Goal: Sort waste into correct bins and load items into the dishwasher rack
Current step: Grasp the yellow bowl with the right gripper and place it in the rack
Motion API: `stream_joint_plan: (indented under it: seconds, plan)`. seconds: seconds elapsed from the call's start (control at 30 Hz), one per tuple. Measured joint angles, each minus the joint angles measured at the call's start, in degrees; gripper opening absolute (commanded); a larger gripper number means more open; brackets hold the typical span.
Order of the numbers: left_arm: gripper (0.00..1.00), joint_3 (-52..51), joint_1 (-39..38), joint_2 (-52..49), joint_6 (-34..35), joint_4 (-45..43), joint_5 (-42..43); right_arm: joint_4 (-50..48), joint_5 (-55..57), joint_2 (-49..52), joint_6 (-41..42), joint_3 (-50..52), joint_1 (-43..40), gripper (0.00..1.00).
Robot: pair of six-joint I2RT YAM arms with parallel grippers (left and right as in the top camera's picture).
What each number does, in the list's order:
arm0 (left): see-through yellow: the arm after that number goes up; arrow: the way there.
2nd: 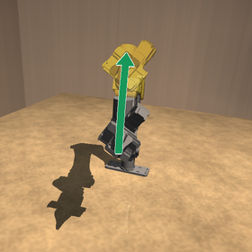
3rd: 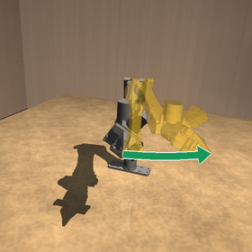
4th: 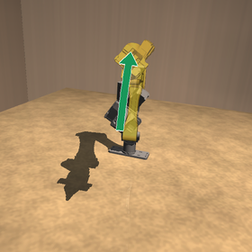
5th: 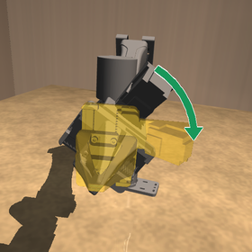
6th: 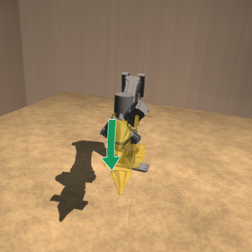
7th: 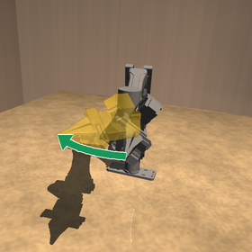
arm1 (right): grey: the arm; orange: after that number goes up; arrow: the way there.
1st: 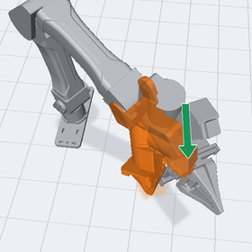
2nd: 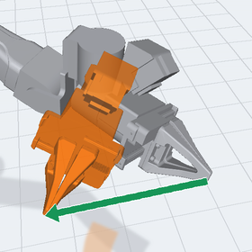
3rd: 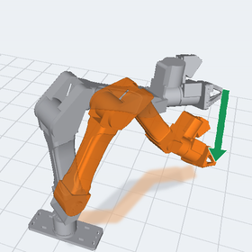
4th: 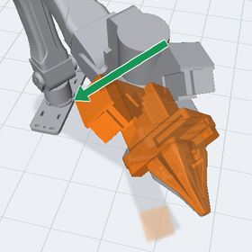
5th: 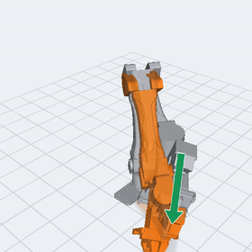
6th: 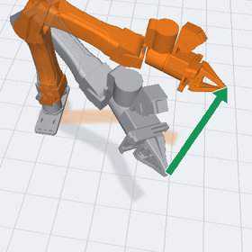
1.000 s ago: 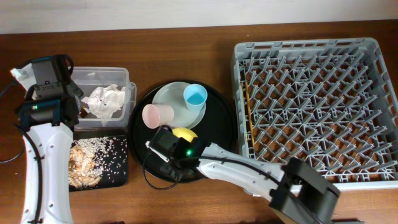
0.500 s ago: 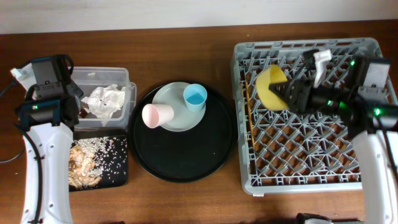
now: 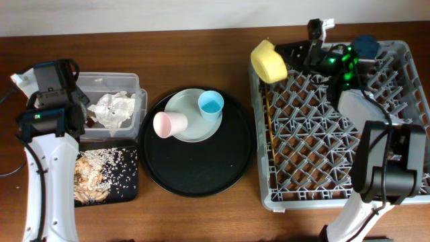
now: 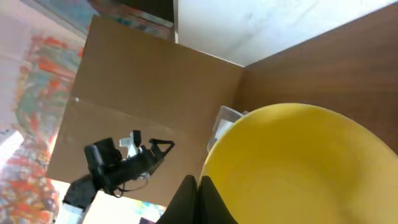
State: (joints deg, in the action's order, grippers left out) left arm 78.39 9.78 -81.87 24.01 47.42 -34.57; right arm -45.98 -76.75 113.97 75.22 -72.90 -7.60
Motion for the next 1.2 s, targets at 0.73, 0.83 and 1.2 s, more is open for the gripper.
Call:
stream_joint_plan:
  seconds: [0.73, 0.83, 1.2]
  plan:
    - [0.99, 0.0, 0.0, 0.0, 0.0, 0.0, 0.0, -13.1, -5.4, 0.2, -3.2, 11.5, -19.0, 0.61]
    - [0.99, 0.0, 0.0, 0.0, 0.0, 0.0, 0.0, -36.1, -8.6, -0.8, 15.9, 7.3, -20.6, 0.57]
    - [0.99, 0.0, 0.0, 0.0, 0.0, 0.0, 0.0, 3.7, 1.1, -4.3, -3.8, 6.8, -20.5, 0.61]
